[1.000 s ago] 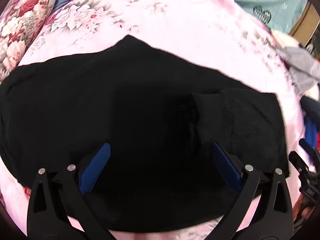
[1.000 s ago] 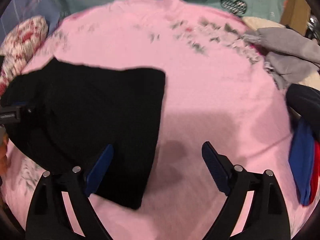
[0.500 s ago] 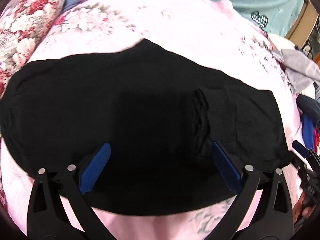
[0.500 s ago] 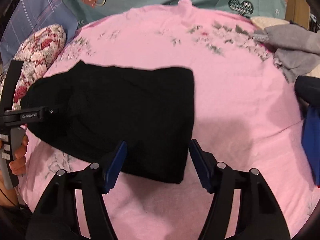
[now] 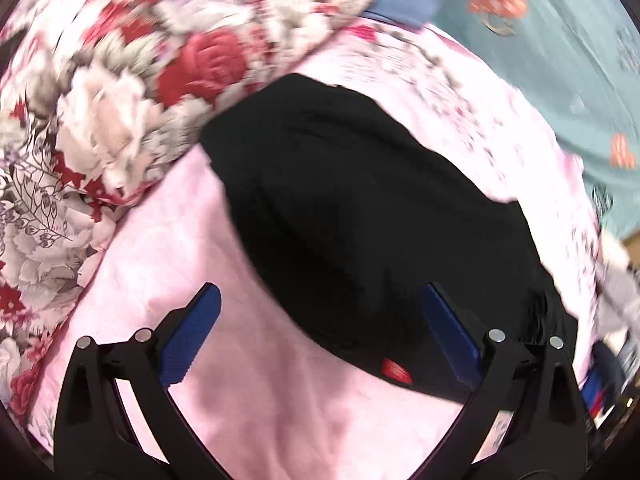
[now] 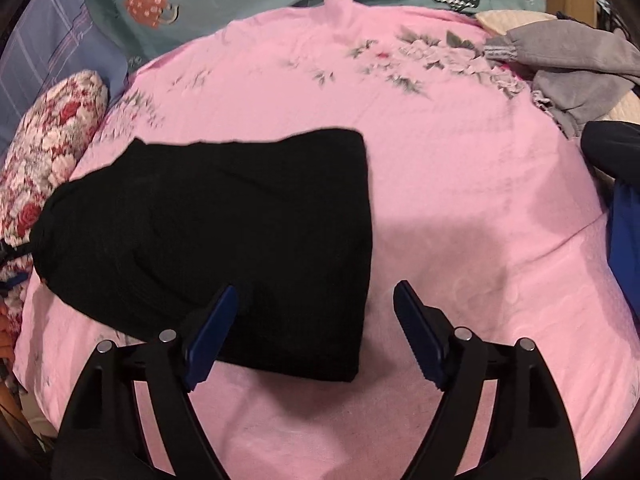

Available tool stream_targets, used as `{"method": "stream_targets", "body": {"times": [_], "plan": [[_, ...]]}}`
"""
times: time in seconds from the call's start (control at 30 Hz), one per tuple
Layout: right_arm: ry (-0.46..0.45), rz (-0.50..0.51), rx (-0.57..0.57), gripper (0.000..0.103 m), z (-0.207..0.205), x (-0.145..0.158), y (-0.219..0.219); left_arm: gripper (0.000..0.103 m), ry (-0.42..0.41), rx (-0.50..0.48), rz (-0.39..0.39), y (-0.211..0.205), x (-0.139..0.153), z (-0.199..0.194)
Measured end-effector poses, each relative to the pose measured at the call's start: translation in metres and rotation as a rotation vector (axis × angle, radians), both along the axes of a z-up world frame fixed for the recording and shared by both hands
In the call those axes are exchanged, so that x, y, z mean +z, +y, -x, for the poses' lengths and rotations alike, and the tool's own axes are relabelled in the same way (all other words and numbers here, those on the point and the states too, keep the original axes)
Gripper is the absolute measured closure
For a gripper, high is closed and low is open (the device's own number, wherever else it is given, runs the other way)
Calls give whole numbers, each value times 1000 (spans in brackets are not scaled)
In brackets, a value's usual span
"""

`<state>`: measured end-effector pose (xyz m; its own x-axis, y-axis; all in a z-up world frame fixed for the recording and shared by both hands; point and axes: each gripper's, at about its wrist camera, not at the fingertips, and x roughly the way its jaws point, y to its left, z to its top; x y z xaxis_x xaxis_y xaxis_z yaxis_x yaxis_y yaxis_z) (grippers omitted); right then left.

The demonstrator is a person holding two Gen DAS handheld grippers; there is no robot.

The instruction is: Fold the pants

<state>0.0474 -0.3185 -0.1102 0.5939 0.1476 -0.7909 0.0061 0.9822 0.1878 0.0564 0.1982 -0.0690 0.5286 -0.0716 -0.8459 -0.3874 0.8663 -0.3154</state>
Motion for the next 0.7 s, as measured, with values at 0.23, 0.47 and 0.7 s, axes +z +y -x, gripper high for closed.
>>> {"method": "stream_targets", "body": {"times": [0.23,0.47,0.7], "plan": [[-90,-45,-40,22,6,22,-2,12,104,-13,86,23,-29,-39],[-105,-65,-30,22,1,28,6,30,105,-24,-90,23,-32,-76],[-98,-73,-22,22,-8,24,12,77,47,-40,-90,16,-16,-73]]}}
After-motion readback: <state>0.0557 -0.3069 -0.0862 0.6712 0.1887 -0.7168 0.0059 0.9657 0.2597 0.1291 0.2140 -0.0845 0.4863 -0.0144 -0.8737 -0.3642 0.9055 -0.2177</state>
